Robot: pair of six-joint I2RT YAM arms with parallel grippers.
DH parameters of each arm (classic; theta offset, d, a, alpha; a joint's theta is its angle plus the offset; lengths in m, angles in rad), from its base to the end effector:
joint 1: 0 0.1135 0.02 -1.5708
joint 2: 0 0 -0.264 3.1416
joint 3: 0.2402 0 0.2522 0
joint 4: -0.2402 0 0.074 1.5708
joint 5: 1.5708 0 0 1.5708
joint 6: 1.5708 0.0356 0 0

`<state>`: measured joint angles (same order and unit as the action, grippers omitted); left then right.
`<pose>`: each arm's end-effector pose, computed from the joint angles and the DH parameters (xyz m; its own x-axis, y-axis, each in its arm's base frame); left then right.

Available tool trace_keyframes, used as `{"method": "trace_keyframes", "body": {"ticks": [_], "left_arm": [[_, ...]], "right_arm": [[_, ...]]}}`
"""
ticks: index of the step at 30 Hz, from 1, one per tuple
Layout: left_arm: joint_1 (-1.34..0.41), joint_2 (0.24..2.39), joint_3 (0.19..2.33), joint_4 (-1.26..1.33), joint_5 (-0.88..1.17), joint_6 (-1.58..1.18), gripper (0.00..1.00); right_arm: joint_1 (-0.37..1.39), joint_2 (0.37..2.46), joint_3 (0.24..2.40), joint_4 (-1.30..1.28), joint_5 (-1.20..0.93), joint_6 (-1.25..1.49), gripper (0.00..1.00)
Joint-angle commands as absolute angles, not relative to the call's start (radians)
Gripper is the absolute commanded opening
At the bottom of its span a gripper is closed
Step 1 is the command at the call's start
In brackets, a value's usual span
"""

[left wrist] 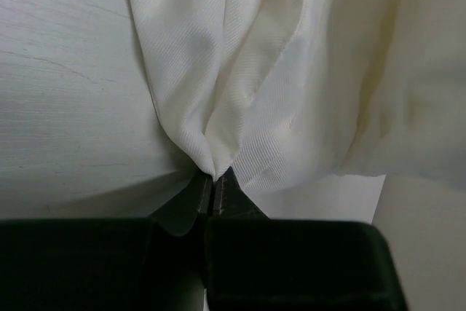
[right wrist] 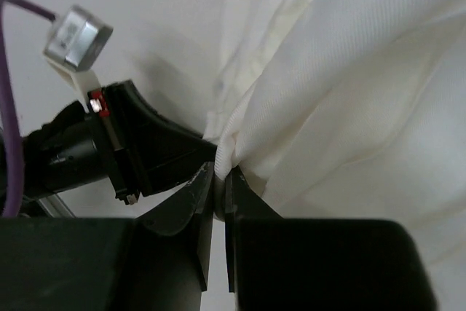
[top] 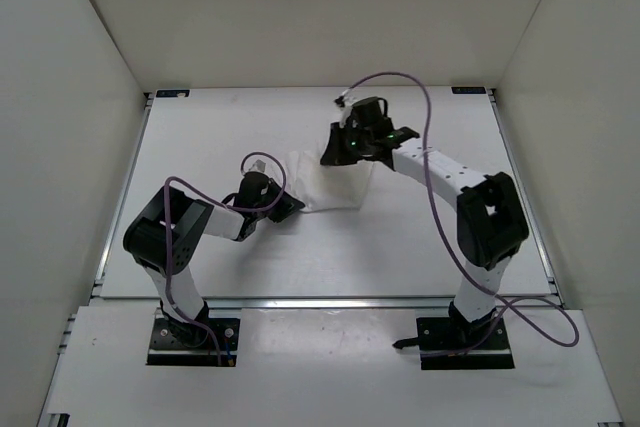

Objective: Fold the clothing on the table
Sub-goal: Fold the skirt

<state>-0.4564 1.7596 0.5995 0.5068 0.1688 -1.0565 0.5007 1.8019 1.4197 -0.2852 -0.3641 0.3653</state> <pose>0.2747 -0.1415 0.1059 -0.7509 -0.5874 -0.3017 -0.2024 0.6396 -0.7416 0.3574 0.2100 0.2684 -0.7550 -0.0326 -0.6549 -0.4542 0.7464 0.4864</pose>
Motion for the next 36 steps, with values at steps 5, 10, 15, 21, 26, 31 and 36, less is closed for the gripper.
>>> {"method": "trace_keyframes", "body": {"ticks": [5, 10, 15, 21, 26, 31, 36], "left_arm": [[-0.417, 1.750, 0.560, 0.515, 0.202, -1.040, 0.00], [-0.400, 1.747, 0.517, 0.547, 0.241, -1.037, 0.03], [-0.379, 1.712, 0.486, 0.583, 0.308, -1.058, 0.50], [-0.339, 1.527, 0.391, 0.494, 0.333, -1.081, 0.63], [-0.285, 1.205, 0.246, 0.364, 0.295, -1.074, 0.65], [-0.204, 0.874, 0.244, 0.112, 0.264, -1.007, 0.66], [-0.173, 0.813, 0.411, -0.155, 0.366, -0.844, 0.68]], "right_arm": [[0.649, 1.965, 1.463, -0.295, -0.405, 0.393, 0.00], [0.670, 1.991, 1.485, -0.291, -0.455, 0.400, 0.10], [0.661, 1.942, 1.494, -0.261, -0.514, 0.380, 0.51], [0.657, 1.732, 1.419, -0.181, -0.433, 0.379, 0.83], [0.620, 1.571, 1.281, -0.111, -0.420, 0.423, 0.84], [0.603, 1.402, 1.135, -0.069, -0.413, 0.469, 0.84], [0.574, 1.278, 1.029, -0.063, -0.400, 0.494, 0.83]]}}
